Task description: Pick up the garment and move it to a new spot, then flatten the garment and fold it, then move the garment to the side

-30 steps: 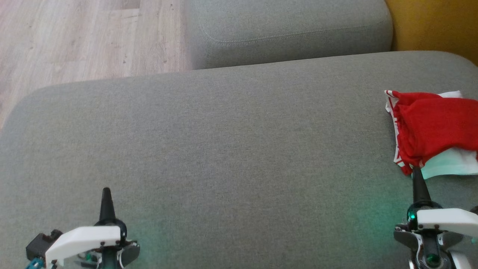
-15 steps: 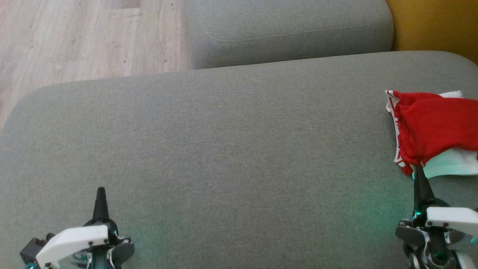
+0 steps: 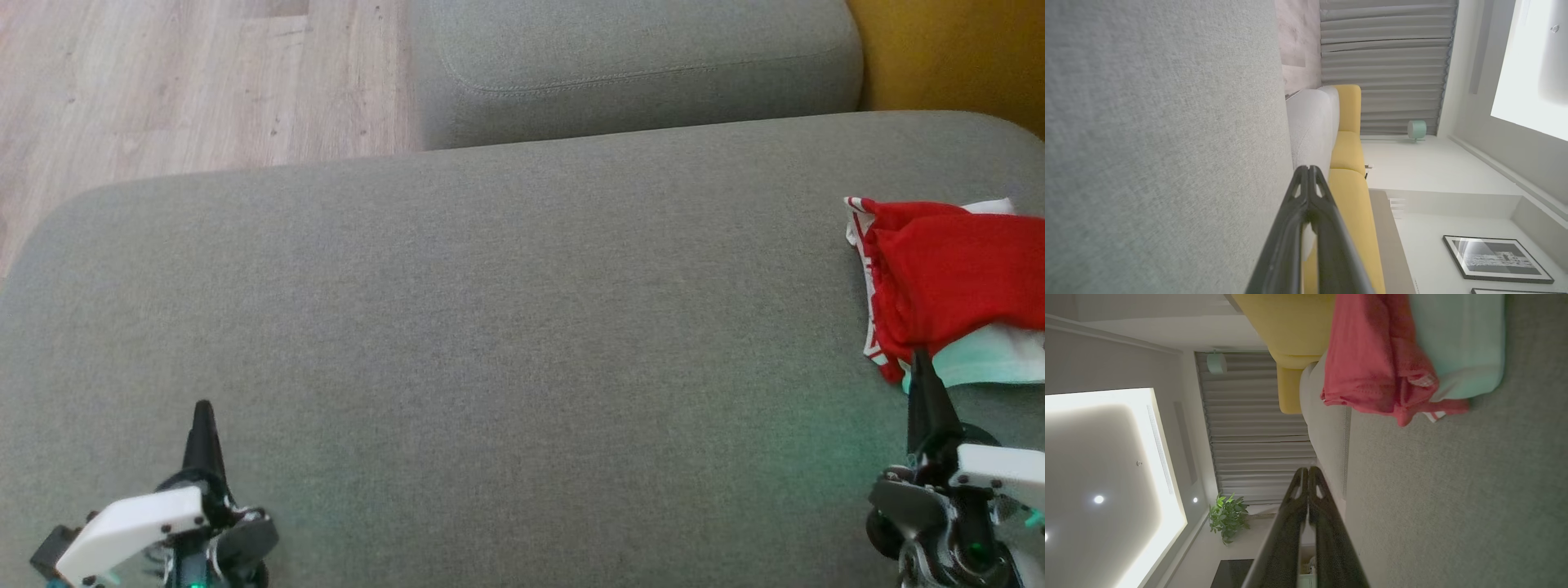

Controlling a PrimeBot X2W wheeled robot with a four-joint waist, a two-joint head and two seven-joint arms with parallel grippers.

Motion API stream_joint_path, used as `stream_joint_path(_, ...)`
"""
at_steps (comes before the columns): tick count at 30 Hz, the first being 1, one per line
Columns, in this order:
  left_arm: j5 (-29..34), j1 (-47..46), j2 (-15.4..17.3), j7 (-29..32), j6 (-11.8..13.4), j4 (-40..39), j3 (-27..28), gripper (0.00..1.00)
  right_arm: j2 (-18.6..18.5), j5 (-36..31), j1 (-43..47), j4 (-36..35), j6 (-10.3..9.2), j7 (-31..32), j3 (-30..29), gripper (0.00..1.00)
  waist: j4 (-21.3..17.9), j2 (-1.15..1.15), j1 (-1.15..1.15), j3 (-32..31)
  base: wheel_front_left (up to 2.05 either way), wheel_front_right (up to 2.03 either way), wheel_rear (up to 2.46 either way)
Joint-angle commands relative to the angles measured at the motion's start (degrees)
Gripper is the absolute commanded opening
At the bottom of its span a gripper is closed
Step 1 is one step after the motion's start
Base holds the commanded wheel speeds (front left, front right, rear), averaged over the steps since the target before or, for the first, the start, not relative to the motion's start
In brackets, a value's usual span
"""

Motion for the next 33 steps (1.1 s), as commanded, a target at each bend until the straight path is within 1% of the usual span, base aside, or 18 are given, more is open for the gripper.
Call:
stream_joint_path(1,-1.23,-3.01,0.55,0.48,-0.74,-2.13,2.39,0.00,-0.38,1.61,-3.19,-2.37,-0.04,0.47,1.05,0.00,0.01,0.00,0.00,0.01,0.00,0.00,0.00)
stream_joint_path(33,-0.95,-3.04,0.32,0.75,-0.74,-2.12,2.73,0.00,-0.38,1.61,-3.19,-2.37,-0.04,0.47,1.06,0.00,0.01,0.00,0.00,0.01,0.00,0.00,0.00)
